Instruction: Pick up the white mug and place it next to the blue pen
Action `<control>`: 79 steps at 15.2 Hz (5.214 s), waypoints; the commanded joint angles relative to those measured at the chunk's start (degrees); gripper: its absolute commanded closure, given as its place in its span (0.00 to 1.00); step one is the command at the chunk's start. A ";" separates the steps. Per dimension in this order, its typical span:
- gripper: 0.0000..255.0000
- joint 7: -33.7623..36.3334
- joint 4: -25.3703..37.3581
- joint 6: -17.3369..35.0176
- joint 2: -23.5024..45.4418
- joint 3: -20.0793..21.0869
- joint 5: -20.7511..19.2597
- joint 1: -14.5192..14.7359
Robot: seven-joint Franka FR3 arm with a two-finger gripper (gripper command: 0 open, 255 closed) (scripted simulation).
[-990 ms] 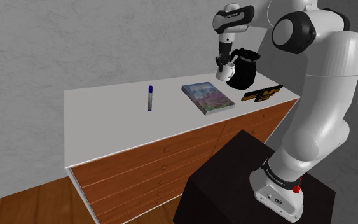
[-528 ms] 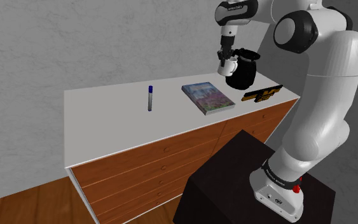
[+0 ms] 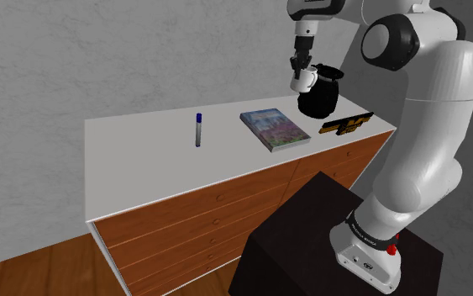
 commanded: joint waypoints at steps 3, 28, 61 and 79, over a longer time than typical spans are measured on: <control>1.00 -0.24 3.37 -3.12 0.23 -0.07 0.04 -0.22; 1.00 21.06 -19.14 -2.65 -21.07 7.49 -2.01 14.30; 1.00 55.21 -25.81 3.81 -22.01 24.96 3.79 31.54; 1.00 54.58 -37.02 17.23 -19.75 25.04 3.60 31.69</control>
